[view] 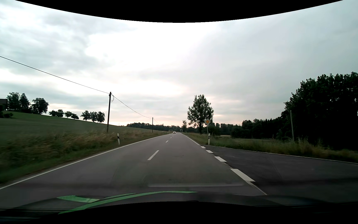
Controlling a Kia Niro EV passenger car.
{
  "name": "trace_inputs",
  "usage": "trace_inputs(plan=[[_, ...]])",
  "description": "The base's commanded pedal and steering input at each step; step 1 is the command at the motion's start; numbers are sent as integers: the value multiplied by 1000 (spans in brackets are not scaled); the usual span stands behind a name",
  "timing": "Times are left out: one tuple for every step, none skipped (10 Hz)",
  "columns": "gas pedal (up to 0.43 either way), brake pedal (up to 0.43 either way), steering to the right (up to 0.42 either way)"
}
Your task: Follow the waypoints while adhering to traffic rules and regulations
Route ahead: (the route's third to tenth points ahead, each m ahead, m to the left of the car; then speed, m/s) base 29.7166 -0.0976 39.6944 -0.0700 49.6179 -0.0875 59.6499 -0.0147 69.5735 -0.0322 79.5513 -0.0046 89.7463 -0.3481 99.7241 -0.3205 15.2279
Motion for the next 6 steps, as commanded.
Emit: trace_inputs(plan=[[260, 0, 0], [260, 0, 0], [260, 0, 0], [260, 0, 0], [260, 0, 0], [260, 0, 0]])
